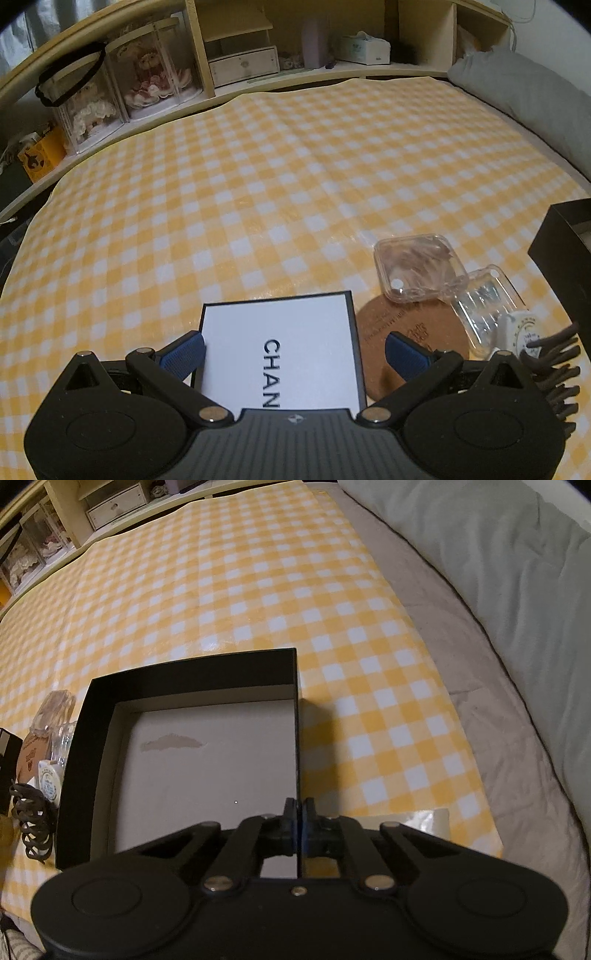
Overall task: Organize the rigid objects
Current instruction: 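Grasp the open black box with the right tool while the left tool grasps the white CHANEL box, then lower the CHANEL box into the black box with the left tool and release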
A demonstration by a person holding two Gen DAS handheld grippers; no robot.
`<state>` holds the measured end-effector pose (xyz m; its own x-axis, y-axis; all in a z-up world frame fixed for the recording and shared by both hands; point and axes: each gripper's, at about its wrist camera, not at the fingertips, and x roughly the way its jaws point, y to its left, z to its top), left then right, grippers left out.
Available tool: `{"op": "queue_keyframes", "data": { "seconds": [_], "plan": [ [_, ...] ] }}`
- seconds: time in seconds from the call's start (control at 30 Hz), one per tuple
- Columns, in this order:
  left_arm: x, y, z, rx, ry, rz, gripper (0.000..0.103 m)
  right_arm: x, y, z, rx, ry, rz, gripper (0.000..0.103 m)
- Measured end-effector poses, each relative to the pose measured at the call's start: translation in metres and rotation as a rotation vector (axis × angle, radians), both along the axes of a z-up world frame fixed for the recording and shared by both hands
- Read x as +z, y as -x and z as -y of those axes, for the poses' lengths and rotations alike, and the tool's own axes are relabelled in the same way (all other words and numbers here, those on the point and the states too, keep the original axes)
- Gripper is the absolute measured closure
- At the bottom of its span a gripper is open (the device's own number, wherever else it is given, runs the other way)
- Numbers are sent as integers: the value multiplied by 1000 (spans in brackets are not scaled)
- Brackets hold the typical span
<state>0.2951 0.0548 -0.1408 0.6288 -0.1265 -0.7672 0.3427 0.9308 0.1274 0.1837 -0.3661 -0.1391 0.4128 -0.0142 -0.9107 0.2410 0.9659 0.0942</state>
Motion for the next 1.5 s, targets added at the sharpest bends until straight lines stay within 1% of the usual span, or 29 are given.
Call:
{"op": "queue_keyframes", "data": {
  "seconds": [0.07, 0.17, 0.27, 0.3, 0.33, 0.37, 0.5, 0.6, 0.7, 0.8, 0.9, 1.03, 1.13, 1.23, 1.3, 1.37, 1.43, 1.5],
  "plan": [
    [0, -2, -2, 5, -15, -6, 1, -1, 0, 2, 4, -1, -2, 100],
    [-3, -7, -11, 30, -22, -38, 1, -1, -2, 0, 11, 10, -9, 100],
    [-5, -8, -18, 36, 10, -86, 1, -2, -3, 0, 21, 24, -20, 100],
    [-6, -8, -19, 38, 18, -95, 3, -2, -3, -1, 20, 24, -20, 100],
    [-5, -9, -20, 41, 33, -103, 7, -1, -3, 1, 21, 22, -20, 100],
    [-5, -9, -20, 51, 45, -111, 7, -1, -3, 0, 23, 22, -21, 100],
    [-5, -7, -15, 84, 49, -110, 7, -2, -3, -1, 21, 21, -20, 100],
    [-3, -7, -13, 111, 66, -120, 8, -2, -4, 0, 22, 20, -20, 100],
    [7, -10, -16, 161, 141, -118, 8, -2, -2, 1, 23, 20, -20, 100],
    [25, -11, -13, 206, 243, -96, 8, -1, -2, 0, 27, 13, -16, 99],
    [43, -8, 0, 227, 349, -84, 8, -2, -1, 1, 27, -2, -18, 99],
    [61, 2, 40, 189, 505, -104, 8, -3, -1, 1, 30, -3, -20, 99],
    [72, 14, 81, 123, 575, -118, 8, -2, 0, 2, 36, -7, -18, 99],
    [74, 29, 126, 43, 632, -139, 8, -1, 2, 3, 43, -18, -13, 98],
    [70, 36, 156, -7, 648, -164, 8, 0, 4, 5, 46, -30, -11, 98],
    [64, 40, 185, -48, 645, -201, 8, 1, 5, 7, 49, -37, -9, 97],
    [55, 43, 213, -69, 625, -223, 8, 2, 7, 8, 47, -46, -5, 97],
    [48, 43, 234, -66, 601, -238, 8, 3, 9, 8, 54, -43, -3, 96]
  ]
}}
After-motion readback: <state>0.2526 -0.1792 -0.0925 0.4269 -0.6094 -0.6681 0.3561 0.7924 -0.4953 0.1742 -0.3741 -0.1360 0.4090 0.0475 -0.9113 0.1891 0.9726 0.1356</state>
